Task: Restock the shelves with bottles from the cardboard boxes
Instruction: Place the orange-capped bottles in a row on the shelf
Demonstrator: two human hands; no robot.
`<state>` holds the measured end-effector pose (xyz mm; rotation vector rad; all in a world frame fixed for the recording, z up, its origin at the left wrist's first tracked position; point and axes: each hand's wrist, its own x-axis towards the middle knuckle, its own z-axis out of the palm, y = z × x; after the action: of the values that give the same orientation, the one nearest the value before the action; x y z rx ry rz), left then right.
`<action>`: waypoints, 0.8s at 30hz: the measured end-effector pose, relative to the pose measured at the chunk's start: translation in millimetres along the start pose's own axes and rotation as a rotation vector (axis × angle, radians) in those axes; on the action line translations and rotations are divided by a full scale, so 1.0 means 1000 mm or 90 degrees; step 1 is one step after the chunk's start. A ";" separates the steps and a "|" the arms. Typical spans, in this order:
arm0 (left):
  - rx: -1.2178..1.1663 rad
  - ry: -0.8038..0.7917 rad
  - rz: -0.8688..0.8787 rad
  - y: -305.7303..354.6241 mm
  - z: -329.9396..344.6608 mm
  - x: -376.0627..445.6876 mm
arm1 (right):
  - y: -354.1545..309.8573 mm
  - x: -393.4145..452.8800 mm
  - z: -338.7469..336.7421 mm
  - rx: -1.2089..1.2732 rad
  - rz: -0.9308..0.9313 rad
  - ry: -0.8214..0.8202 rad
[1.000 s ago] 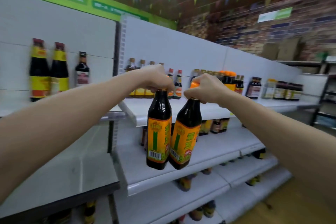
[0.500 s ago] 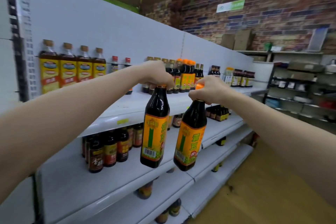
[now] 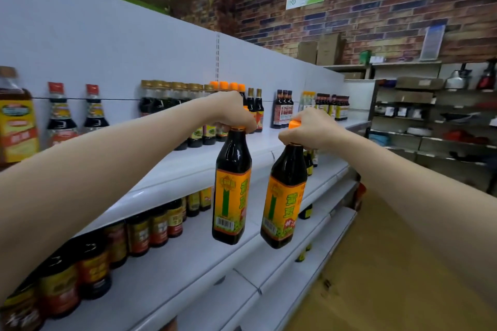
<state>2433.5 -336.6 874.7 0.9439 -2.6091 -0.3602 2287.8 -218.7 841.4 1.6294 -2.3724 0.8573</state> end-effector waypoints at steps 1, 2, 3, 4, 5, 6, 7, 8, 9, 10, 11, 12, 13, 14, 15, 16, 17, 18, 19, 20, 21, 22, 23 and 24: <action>-0.003 0.000 -0.006 0.009 0.007 0.012 | 0.015 0.008 -0.002 0.000 -0.004 0.000; -0.010 -0.002 -0.013 0.018 0.012 0.023 | 0.029 0.016 -0.005 0.003 -0.008 -0.002; -0.016 -0.006 -0.020 0.029 0.017 0.035 | 0.042 0.024 -0.009 0.007 -0.012 -0.007; -0.021 -0.009 -0.028 0.038 0.021 0.046 | 0.055 0.032 -0.013 0.008 -0.016 -0.012; -0.023 -0.006 -0.036 0.048 0.026 0.057 | 0.068 0.041 -0.018 0.007 -0.021 -0.013; -0.022 0.002 -0.044 0.057 0.029 0.069 | 0.080 0.051 -0.022 0.009 -0.026 -0.011; -0.021 0.011 -0.050 0.065 0.032 0.079 | 0.091 0.061 -0.026 0.014 -0.031 -0.009; -0.023 0.019 -0.054 0.072 0.034 0.090 | 0.100 0.070 -0.030 0.023 -0.036 -0.010; -0.026 0.023 -0.058 0.079 0.037 0.099 | 0.109 0.079 -0.032 0.032 -0.040 -0.011; -0.028 0.027 -0.062 0.085 0.039 0.108 | 0.118 0.088 -0.033 0.037 -0.044 -0.013; -0.027 0.030 -0.066 0.090 0.041 0.118 | 0.127 0.096 -0.033 0.036 -0.049 -0.010; -0.026 0.034 -0.071 0.093 0.044 0.129 | 0.136 0.106 -0.032 0.034 -0.053 -0.007; -0.026 0.038 -0.076 0.096 0.046 0.141 | 0.146 0.117 -0.030 0.035 -0.057 -0.007; -0.028 0.045 -0.080 0.098 0.048 0.153 | 0.154 0.128 -0.027 0.042 -0.058 -0.009; -0.032 0.052 -0.084 0.099 0.050 0.167 | 0.162 0.139 -0.024 0.051 -0.062 -0.014; -0.035 0.058 -0.085 0.100 0.052 0.179 | 0.169 0.152 -0.022 0.059 -0.067 -0.019; -0.031 0.061 -0.088 0.101 0.053 0.193 | 0.176 0.164 -0.020 0.065 -0.073 -0.021; -0.021 0.065 -0.090 0.101 0.054 0.206 | 0.182 0.177 -0.018 0.073 -0.079 -0.018; -0.010 0.073 -0.091 0.101 0.055 0.219 | 0.188 0.191 -0.016 0.079 -0.085 -0.010; 0.000 0.084 -0.090 0.100 0.054 0.233 | 0.193 0.205 -0.014 0.079 -0.091 -0.001; 0.003 0.099 -0.088 0.099 0.053 0.248 | 0.198 0.220 -0.014 0.074 -0.096 0.007; 0.002 0.114 -0.088 0.098 0.049 0.262 | 0.201 0.235 -0.014 0.069 -0.100 0.012; -0.002 0.124 -0.090 0.097 0.046 0.276 | 0.204 0.251 -0.014 0.063 -0.104 0.015; -0.002 0.129 -0.093 0.095 0.045 0.289 | 0.207 0.266 -0.015 0.061 -0.109 0.019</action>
<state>2153.8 -449.4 933.6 1.1132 -2.3644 -0.2880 1992.2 -374.8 887.4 1.8116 -2.1643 0.9667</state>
